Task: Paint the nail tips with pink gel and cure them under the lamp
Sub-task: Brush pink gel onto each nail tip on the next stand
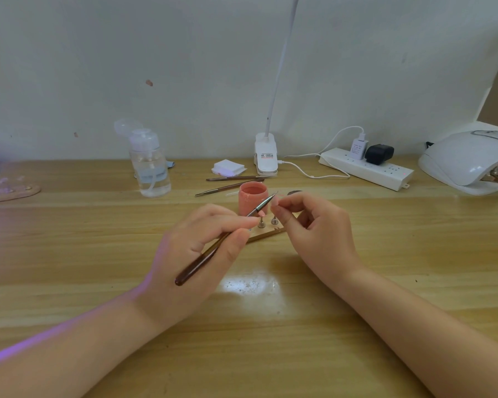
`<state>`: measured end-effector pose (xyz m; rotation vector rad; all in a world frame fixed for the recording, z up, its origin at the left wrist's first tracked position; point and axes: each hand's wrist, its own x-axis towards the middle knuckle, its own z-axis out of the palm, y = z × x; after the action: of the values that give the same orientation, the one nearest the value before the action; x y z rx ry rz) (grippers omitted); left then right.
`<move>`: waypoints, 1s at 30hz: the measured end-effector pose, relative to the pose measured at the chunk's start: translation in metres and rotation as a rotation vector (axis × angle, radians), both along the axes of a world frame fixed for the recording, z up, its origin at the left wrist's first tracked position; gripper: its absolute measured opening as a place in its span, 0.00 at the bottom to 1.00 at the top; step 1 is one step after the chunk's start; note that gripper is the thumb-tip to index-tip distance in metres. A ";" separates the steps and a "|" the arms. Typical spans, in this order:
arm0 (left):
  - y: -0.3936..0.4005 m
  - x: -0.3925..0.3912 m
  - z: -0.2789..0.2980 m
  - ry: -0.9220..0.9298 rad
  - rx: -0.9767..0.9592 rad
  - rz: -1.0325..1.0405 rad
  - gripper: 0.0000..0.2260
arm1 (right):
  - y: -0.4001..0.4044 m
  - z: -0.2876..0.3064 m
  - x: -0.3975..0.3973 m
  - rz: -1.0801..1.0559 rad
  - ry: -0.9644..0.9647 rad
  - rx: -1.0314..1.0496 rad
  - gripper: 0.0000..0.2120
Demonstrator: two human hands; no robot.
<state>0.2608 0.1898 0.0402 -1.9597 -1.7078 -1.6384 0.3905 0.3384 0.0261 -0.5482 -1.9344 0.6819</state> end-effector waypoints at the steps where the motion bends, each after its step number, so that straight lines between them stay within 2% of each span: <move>1: 0.000 0.001 -0.001 -0.025 -0.009 0.015 0.10 | 0.000 0.000 0.000 -0.003 -0.002 0.002 0.00; 3: -0.001 0.003 -0.001 -0.114 -0.041 0.021 0.11 | 0.000 0.000 0.000 -0.008 -0.004 0.004 0.01; 7: 0.000 0.004 -0.002 -0.095 -0.058 0.042 0.10 | 0.000 0.000 0.000 -0.013 -0.008 0.009 0.02; 9: -0.001 0.002 -0.002 -0.165 -0.074 0.020 0.08 | 0.000 0.000 0.000 -0.006 -0.008 0.002 0.02; 16: -0.002 0.003 -0.003 -0.298 -0.057 -0.008 0.09 | -0.001 0.000 0.000 0.000 -0.003 0.006 0.01; 23: -0.003 0.001 -0.003 -0.308 -0.055 -0.055 0.08 | -0.001 0.001 0.001 0.007 -0.006 -0.009 0.01; 27: 0.000 -0.001 0.006 -0.363 -0.031 0.033 0.04 | -0.002 0.001 0.001 0.010 -0.014 -0.014 0.00; 30: 0.014 -0.012 0.018 -0.372 -0.091 0.172 0.09 | -0.001 0.000 0.000 0.011 -0.016 -0.028 0.00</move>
<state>0.2484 0.2038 0.0586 -1.5565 -2.0418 -1.9860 0.3907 0.3374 0.0261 -0.5626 -1.9465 0.7142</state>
